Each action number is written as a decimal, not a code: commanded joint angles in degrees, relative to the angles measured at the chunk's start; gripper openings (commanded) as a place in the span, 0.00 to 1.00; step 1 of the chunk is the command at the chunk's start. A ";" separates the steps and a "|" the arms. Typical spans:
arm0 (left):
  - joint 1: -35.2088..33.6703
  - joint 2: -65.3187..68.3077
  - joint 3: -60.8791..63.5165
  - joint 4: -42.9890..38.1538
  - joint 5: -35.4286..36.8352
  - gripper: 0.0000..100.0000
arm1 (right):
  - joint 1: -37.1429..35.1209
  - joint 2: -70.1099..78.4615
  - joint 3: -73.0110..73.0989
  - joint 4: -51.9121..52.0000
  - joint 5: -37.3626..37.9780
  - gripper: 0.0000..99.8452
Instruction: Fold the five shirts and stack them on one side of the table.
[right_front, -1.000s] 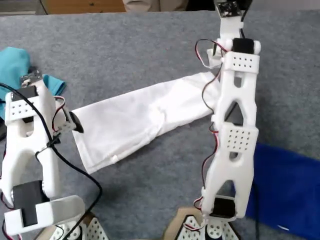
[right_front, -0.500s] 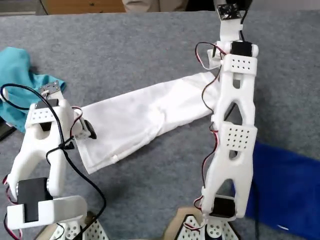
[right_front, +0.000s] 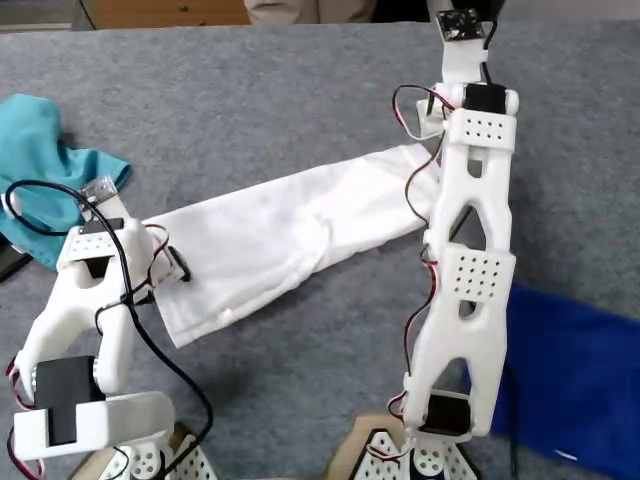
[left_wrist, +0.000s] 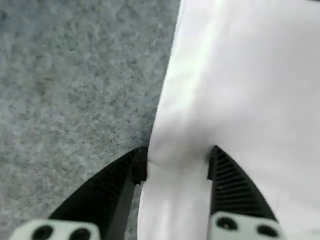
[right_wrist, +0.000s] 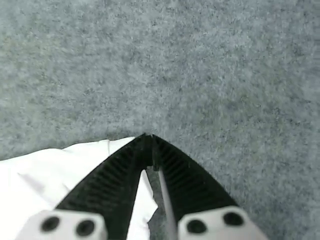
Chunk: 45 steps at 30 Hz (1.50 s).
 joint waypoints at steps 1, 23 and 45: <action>0.53 -0.13 0.09 -2.46 0.62 0.09 | 1.01 -0.40 -0.75 -1.05 -0.62 0.01; -4.66 -0.22 -26.64 17.85 -9.85 0.02 | 1.19 1.63 -1.01 -1.93 -0.53 0.01; 35.87 0.48 -47.21 12.92 -9.41 0.02 | 15.08 1.71 -1.01 -8.44 -11.43 0.01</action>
